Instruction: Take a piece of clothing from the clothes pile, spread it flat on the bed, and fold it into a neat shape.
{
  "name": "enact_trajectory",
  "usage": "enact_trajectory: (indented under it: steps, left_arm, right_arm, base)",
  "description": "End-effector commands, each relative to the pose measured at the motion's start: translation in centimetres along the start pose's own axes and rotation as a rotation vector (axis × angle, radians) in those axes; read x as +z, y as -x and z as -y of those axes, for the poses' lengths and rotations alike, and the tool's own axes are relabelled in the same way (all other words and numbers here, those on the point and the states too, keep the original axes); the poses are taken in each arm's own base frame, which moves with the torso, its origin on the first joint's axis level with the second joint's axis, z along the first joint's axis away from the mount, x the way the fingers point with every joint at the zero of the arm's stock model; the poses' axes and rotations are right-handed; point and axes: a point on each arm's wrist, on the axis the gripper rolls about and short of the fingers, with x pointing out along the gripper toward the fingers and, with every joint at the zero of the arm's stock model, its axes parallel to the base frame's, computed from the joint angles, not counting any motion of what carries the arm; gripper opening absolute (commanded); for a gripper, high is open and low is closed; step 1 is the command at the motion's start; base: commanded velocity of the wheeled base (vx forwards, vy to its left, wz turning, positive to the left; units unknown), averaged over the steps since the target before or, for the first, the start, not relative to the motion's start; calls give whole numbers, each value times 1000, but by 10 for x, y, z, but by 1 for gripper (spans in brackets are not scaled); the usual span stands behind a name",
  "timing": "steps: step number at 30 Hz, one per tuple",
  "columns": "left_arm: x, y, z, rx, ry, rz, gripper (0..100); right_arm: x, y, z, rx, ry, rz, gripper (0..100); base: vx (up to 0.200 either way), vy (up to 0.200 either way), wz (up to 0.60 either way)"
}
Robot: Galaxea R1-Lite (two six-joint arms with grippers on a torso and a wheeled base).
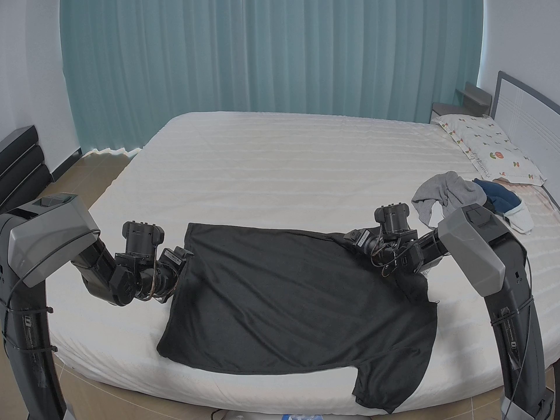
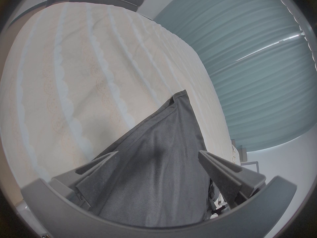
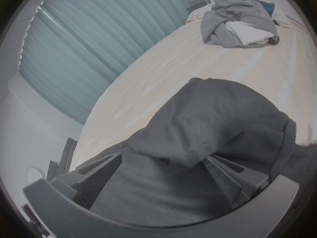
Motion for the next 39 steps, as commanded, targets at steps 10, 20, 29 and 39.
enact_trajectory:
  steps: [10, 20, 29, 39]
  left_arm:
    - [-1, -1, -1, 2, -1, -1, 100]
    - [-1, -1, -1, 2, 1, -2, 100]
    - [-1, -1, -1, 2, 1, -2, 100]
    - [-1, -1, -1, 2, 1, -2, 100]
  right_arm:
    - [16, -35, -13, 109, -28, 208, 100]
    - [84, 3, -39, 343, -34, 490, 100]
    - [68, -20, -7, 243, 40, 387, 100]
    - [41, -38, 10, 168, 73, 315, 100]
  base:
    - [0, 0, 0]
    - [0, 0, 0]
    - [0, 0, 0]
    - [0, 0, 0]
